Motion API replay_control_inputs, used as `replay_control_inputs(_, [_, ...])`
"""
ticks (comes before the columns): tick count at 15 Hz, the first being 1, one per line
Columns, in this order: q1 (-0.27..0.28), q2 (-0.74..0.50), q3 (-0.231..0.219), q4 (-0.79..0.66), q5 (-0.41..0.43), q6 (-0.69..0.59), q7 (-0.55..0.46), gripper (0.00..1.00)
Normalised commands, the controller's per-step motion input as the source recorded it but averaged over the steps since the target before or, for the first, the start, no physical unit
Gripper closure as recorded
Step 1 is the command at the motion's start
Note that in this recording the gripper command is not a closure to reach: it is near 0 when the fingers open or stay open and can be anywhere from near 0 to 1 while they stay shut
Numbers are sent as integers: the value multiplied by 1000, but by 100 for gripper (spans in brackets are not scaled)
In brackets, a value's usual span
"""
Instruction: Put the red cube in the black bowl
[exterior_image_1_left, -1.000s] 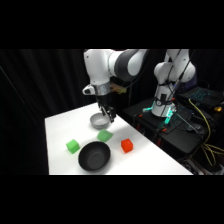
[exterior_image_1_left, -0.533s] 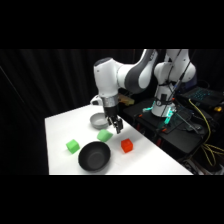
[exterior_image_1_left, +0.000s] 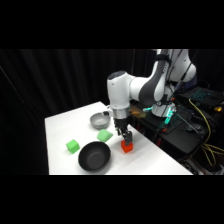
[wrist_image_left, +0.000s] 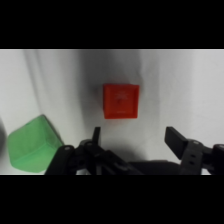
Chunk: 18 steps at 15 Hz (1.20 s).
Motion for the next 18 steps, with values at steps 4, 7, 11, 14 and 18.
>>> replay_control_inputs(4, [114, 202, -22, -67, 65, 376, 292, 0])
replay_control_inputs(7, [130, 252, -107, 18, 7, 291, 233, 0])
replay_control_inputs(11, [173, 187, -167, 25, -39, 200, 236, 0])
replay_control_inputs(14, [136, 107, -122, 43, -18, 108, 160, 0])
replay_control_inputs(18, [126, 5, -98, 17, -20, 71, 121, 100])
